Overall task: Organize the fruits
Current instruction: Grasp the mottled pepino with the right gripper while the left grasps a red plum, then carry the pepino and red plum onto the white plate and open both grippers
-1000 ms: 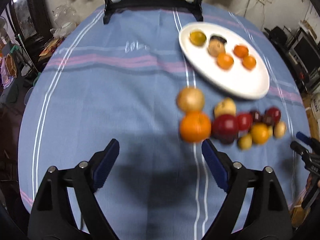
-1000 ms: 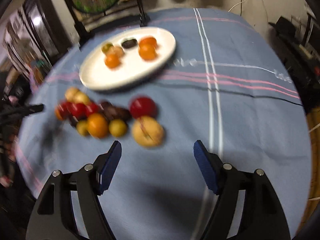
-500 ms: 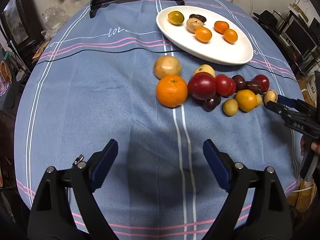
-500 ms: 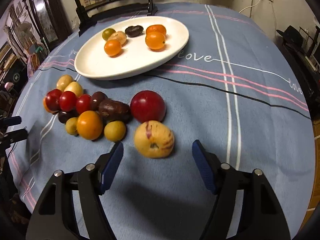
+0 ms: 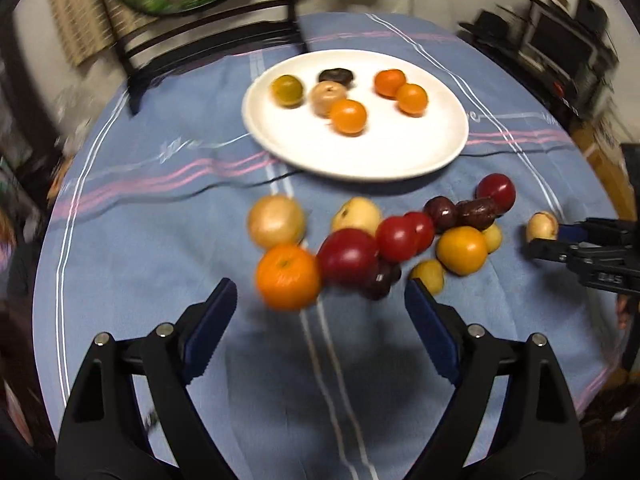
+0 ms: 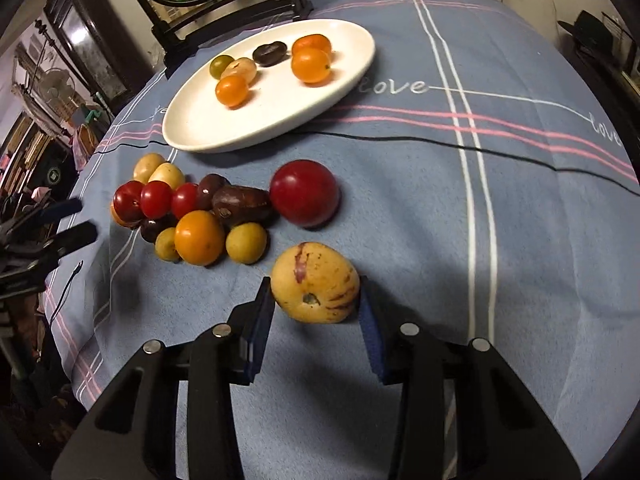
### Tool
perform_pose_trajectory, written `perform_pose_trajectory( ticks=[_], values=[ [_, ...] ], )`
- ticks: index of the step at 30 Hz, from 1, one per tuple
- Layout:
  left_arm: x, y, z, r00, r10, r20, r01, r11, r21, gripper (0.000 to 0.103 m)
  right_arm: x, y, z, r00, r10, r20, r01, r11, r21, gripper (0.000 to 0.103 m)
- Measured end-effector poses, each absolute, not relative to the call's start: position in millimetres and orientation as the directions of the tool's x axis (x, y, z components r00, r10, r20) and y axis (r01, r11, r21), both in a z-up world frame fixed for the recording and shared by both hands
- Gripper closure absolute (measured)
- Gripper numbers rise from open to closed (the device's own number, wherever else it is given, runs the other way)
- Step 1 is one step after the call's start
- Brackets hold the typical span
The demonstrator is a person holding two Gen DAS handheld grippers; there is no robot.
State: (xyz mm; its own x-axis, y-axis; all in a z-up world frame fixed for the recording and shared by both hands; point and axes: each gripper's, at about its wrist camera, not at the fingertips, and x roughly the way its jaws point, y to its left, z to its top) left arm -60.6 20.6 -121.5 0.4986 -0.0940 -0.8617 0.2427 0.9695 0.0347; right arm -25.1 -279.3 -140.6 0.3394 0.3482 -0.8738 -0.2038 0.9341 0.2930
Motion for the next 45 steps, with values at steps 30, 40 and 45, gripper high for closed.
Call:
perform_pose_trajectory(
  ticks=[30,40,45],
  values=[
    [-51,21,-84,0.506,-0.221,-0.834,0.316,0.947,-0.059,0.063,-35,-264,-121,0.350,0.405,-0.845,-0.217,0.912,0.347,0.062],
    [-4,3,-40,0.588,-0.151,-0.795,0.232,0.973,-0.013,0.063,12,-247,-55,0.463,0.459,-0.758,-0.308,0.885,0.348,0.062],
    [17,-8,-26,0.625,-0.101,-0.774,0.203,0.979,0.036,0.063,46,-236,-29,0.515,0.468,-0.718,-0.338,0.881,0.332,0.061]
  ],
)
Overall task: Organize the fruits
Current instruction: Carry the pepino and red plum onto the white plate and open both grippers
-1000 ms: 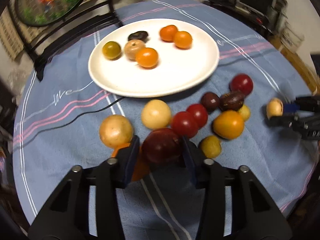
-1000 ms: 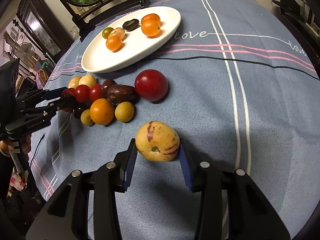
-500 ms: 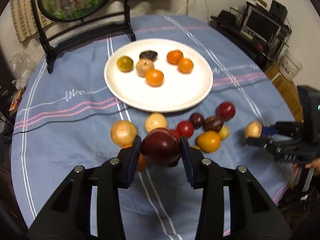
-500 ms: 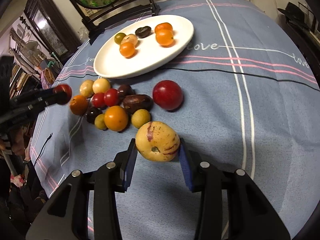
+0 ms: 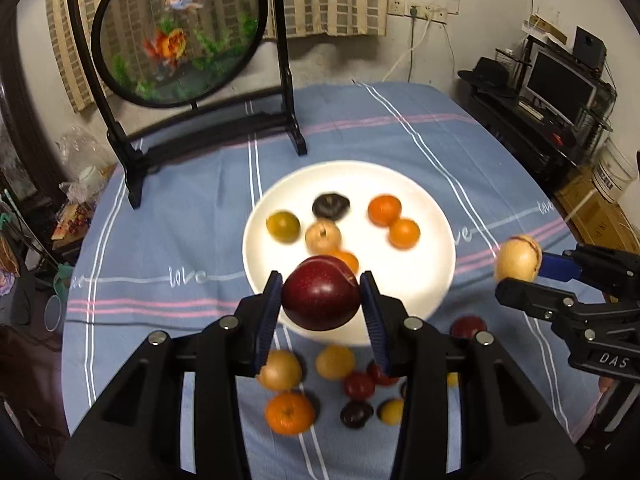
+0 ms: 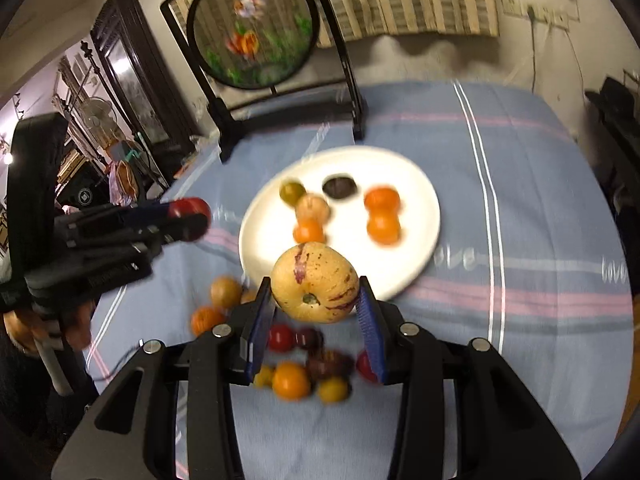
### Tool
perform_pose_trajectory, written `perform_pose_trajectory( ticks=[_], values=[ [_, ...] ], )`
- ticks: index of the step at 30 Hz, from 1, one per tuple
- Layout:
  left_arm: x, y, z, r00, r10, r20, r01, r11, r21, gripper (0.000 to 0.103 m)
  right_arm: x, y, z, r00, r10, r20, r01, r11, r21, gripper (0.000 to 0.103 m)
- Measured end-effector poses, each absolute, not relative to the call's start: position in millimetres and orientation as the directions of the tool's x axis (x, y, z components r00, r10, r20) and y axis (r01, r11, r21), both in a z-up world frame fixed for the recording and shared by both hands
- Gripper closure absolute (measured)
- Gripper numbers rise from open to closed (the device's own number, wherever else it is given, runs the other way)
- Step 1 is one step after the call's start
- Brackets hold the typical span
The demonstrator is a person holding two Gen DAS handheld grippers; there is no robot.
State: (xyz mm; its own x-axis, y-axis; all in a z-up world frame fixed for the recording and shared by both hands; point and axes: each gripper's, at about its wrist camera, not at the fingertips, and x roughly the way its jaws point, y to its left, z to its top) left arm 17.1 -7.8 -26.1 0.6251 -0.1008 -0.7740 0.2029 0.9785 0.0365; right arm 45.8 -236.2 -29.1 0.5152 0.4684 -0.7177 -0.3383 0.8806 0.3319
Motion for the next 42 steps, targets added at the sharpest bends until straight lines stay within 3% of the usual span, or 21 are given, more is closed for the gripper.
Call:
perform_pose_trajectory(
  ticks=[37,40,42],
  values=[
    [82,-8,-56,0.582,-0.046,-0.812,0.144,0.989,0.046,0.062,145,-194,-62,0.426,0.447,-0.786,-0.395,0.874,0.283,0.061],
    [85,-9,-62,0.569,-0.037,-0.822,0.138,0.989,0.051,0.062,152,-191,-70,0.415,0.421,-0.807,-0.385,0.885,0.264,0.057],
    [87,-8,-66,0.557,-0.032,-0.830,0.129,0.991,0.048,0.060,156,-194,-73,0.436,0.392,-0.810,-0.362,0.900,0.241,0.043]
  ],
)
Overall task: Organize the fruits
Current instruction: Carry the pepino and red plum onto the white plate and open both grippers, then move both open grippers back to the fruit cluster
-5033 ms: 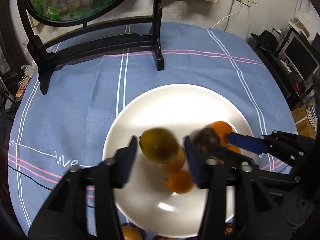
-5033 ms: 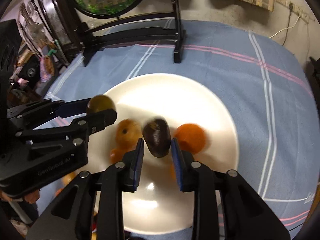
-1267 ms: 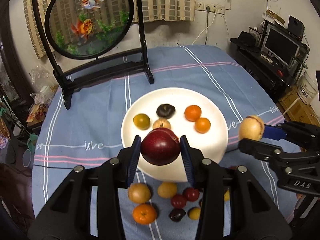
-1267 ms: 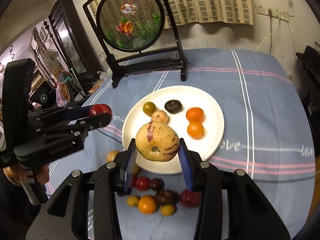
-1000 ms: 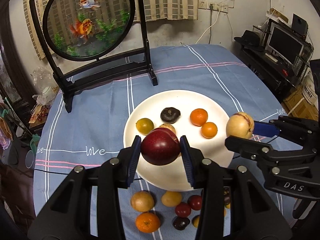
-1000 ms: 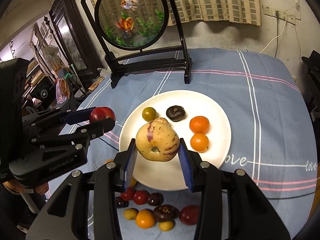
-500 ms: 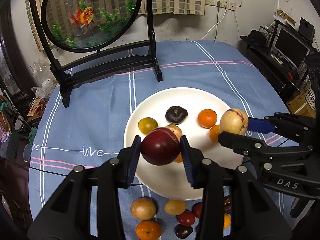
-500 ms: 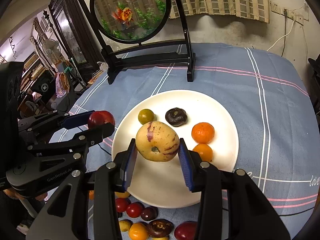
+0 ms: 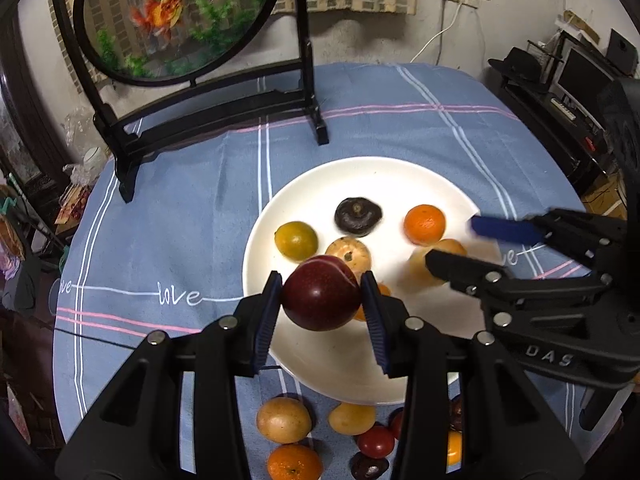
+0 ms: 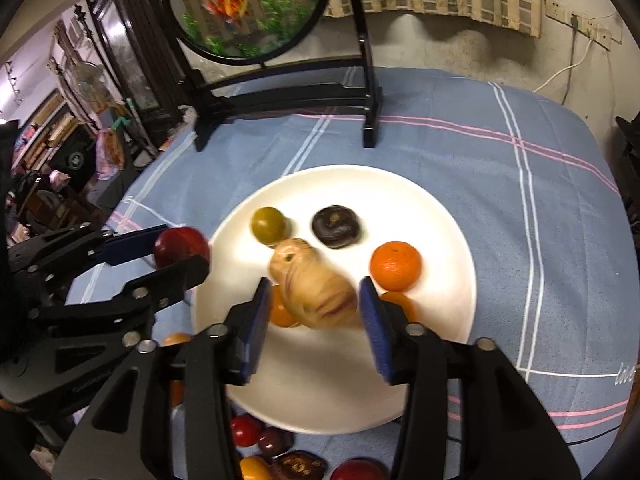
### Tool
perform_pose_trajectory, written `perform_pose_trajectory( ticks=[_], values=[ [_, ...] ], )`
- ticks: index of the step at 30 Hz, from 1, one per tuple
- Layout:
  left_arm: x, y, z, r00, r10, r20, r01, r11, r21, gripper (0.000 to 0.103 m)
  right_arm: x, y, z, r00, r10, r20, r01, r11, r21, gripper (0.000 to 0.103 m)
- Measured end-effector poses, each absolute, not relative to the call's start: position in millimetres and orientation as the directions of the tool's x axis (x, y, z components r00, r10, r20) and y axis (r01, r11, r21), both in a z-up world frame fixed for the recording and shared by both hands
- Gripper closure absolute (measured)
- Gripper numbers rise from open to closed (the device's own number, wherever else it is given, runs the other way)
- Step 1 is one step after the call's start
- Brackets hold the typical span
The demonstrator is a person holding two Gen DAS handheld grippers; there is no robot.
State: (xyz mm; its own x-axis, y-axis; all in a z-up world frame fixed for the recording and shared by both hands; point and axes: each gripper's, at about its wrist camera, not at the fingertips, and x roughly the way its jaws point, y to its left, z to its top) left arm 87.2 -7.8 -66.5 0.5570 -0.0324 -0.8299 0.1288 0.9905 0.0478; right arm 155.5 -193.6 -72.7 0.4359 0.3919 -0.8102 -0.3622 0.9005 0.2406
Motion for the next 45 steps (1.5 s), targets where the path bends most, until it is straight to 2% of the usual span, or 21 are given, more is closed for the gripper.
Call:
perform_pose_trajectory(
  ticks=[2,5,12,20,29,34,40,42,43,45],
  values=[
    [87,-6,-68,0.561,-0.032,-0.827,0.123,0.991,0.045,0.051,158,-199,-72,0.442,0.406,-0.800,-0.352,0.899,0.262,0.040],
    [86,-5,-64,0.578,-0.034,-0.815,0.128,0.991,0.049,0.049,156,-206,-65,0.460,0.412,-0.787,-0.347,0.899,0.267,0.040],
    [74,14,-46,0.630,-0.021,-0.777,0.089,0.995,0.045,0.031,131,-234,-46,0.493,0.408,-0.768,-0.334,0.904,0.265,0.040],
    [21,64,-57,0.612,0.026,-0.790,-0.010,1.000,0.025,0.021,48,-265,-69,0.461,0.378,-0.803,-0.287,0.920,0.268,0.039],
    [-66,123,-119,0.433,0.058,-0.900,-0.118,0.993,0.007,0.021,-40,-246,-132,0.314,0.367,-0.876,-0.300,0.913,0.275,0.039],
    [-84,122,-131,0.402,0.028,-0.915,-0.115,0.993,-0.021,0.021,-35,-225,-138,0.301,0.376,-0.876,-0.337,0.902,0.271,0.039],
    [-96,107,-123,0.429,-0.010,-0.903,-0.063,0.997,-0.041,0.017,-15,-219,-142,0.334,0.318,-0.887,-0.358,0.914,0.193,0.039],
    [-98,104,-124,0.422,-0.018,-0.907,-0.059,0.997,-0.048,0.017,-9,-218,-149,0.328,0.302,-0.895,-0.381,0.910,0.167,0.042],
    [-99,103,-124,0.418,-0.026,-0.908,-0.056,0.997,-0.055,0.017,-6,-216,-152,0.318,0.305,-0.898,-0.388,0.906,0.170,0.048],
    [-95,96,-124,0.414,-0.042,-0.910,-0.042,0.997,-0.065,0.017,1,-211,-152,0.329,0.313,-0.891,-0.406,0.899,0.166,0.052]
  ],
)
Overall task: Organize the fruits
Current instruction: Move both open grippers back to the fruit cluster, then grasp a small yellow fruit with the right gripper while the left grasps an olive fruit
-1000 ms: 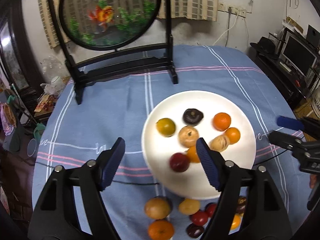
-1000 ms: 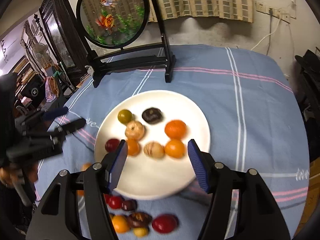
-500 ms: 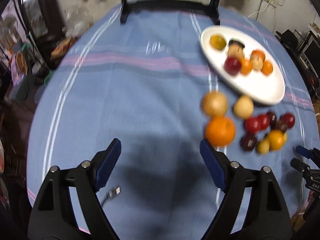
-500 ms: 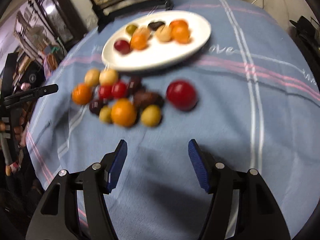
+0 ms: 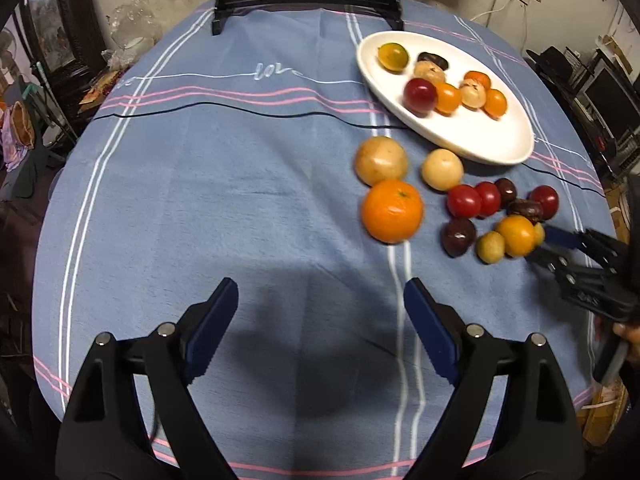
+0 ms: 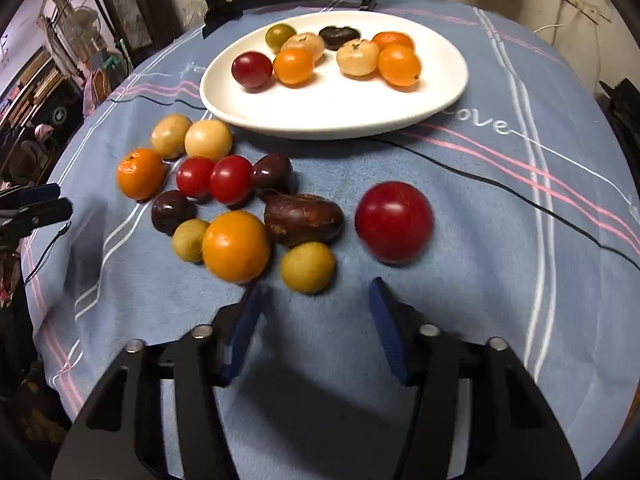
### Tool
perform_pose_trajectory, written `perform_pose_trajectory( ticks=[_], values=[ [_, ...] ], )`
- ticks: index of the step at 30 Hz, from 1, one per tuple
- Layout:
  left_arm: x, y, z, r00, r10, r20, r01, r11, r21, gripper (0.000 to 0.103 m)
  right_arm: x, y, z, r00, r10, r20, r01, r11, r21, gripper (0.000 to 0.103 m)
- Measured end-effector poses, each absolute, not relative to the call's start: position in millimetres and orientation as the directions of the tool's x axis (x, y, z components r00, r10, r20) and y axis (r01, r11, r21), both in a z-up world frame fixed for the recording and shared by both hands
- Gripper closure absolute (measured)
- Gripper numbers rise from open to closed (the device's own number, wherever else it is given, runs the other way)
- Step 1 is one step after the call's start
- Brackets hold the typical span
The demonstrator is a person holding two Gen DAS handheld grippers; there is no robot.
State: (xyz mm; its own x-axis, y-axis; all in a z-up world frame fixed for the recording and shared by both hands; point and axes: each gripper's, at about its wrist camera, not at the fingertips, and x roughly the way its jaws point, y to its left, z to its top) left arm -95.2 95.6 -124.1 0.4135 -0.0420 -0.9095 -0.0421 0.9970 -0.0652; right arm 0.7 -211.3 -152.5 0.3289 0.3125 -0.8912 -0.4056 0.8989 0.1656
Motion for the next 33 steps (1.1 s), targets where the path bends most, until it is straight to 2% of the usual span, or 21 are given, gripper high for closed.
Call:
perform_pose_trajectory(
  ticks=[4,10,12,13,14,15,17,20,23,25,27,28,29,33],
  values=[
    [-94,69,-118,0.420,-0.104,-0.901,0.048,0.995,-0.093,0.017,5,-210,-149,0.302,0.326,-0.896,-0.427,0.886,0.179,0.076],
    [-96,-7,-105,0.448,-0.252,-0.858,0.350,0.932,-0.091,0.019,-13,-234,-139,0.291,0.364,-0.885,-0.384,0.891,0.240,0.075],
    [-95,-29,-109,0.450,-0.266,-0.852,0.433,0.900,-0.052,0.035,-19,-243,-138,0.290,0.379,-0.879,-0.351,0.896,0.271,0.075],
    [-94,-39,-113,0.446,-0.268,-0.854,0.470,0.882,-0.032,0.040,-21,-247,-139,0.288,0.383,-0.878,-0.337,0.899,0.281,0.075],
    [-92,-50,-120,0.438,-0.264,-0.859,0.506,0.863,-0.007,0.052,-23,-250,-140,0.286,0.384,-0.878,-0.323,0.901,0.289,0.075],
    [-89,-54,-126,0.431,-0.258,-0.865,0.519,0.855,0.004,0.059,-26,-253,-140,0.284,0.384,-0.878,-0.315,0.903,0.293,0.075],
    [-81,-60,-141,0.412,-0.243,-0.878,0.535,0.844,0.018,0.064,-31,-257,-140,0.286,0.389,-0.876,-0.299,0.905,0.304,0.075],
    [-74,-61,-152,0.441,-0.221,-0.870,0.565,0.821,0.078,0.065,-37,-263,-137,0.287,0.404,-0.868,-0.284,0.902,0.326,0.075],
    [-68,-59,-153,0.440,-0.254,-0.861,0.601,0.796,0.072,0.063,-40,-266,-137,0.289,0.411,-0.865,-0.275,0.901,0.336,0.075],
    [-65,-58,-152,0.435,-0.271,-0.859,0.619,0.783,0.067,0.067,-41,-266,-137,0.290,0.411,-0.864,-0.269,0.902,0.338,0.075],
    [-64,-54,-150,0.439,-0.269,-0.857,0.624,0.778,0.076,0.093,-41,-265,-137,0.292,0.411,-0.864,-0.269,0.902,0.338,0.075],
    [-63,-50,-148,0.427,-0.278,-0.860,0.619,0.783,0.054,0.099,-41,-266,-136,0.294,0.412,-0.862,-0.270,0.901,0.339,0.075],
    [-61,-39,-144,0.406,-0.308,-0.861,0.603,0.798,-0.001,0.103,-40,-265,-134,0.299,0.416,-0.859,-0.271,0.900,0.342,0.075],
    [-67,-19,-135,0.424,-0.335,-0.841,0.580,0.814,-0.031,0.103,-37,-263,-129,0.305,0.433,-0.848,-0.273,0.893,0.358,0.075]
  ],
)
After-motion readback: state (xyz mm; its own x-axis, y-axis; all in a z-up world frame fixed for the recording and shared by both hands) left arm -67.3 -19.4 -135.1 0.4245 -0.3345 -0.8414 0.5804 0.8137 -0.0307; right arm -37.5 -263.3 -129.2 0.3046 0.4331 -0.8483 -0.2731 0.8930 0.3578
